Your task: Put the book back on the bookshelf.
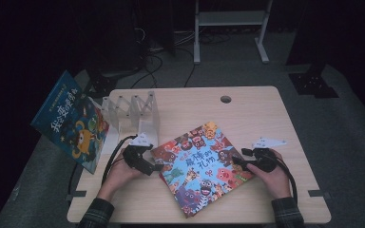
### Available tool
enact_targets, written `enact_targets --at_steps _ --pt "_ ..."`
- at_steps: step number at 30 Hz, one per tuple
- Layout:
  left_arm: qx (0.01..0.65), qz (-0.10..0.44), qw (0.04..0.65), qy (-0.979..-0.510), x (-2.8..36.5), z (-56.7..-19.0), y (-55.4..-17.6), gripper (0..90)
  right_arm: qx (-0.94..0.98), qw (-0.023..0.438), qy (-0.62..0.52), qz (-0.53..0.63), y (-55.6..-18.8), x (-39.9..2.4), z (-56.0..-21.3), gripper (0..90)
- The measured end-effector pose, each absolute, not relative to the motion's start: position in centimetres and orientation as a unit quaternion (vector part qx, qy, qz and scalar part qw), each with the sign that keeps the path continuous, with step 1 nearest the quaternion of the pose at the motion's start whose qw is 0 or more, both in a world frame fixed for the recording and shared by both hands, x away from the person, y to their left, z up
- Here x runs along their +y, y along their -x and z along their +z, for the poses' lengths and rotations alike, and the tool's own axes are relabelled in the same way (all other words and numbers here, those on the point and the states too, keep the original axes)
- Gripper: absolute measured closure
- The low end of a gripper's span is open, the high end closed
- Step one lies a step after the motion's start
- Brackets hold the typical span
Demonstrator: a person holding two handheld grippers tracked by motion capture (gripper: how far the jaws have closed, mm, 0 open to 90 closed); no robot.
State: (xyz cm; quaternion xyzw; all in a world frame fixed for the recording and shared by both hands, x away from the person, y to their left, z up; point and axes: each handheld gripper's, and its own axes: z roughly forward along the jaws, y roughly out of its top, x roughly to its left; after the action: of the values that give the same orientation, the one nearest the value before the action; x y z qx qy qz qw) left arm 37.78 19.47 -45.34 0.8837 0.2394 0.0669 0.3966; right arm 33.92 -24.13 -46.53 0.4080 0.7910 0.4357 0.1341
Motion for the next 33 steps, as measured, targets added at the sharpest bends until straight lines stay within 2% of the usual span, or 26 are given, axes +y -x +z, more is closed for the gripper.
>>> enact_targets --at_steps 14,33 --pt "0.237 0.051 0.398 -0.885 18.4 -45.6 -38.0 0.0 0.794 0.113 -0.401 0.442 -34.7 -23.3 -46.6 41.2" --pt "0.241 0.038 0.388 -0.889 18.7 -45.5 -36.7 0.0 0.795 0.117 -0.398 0.443 -34.8 -22.4 -46.6 41.3"
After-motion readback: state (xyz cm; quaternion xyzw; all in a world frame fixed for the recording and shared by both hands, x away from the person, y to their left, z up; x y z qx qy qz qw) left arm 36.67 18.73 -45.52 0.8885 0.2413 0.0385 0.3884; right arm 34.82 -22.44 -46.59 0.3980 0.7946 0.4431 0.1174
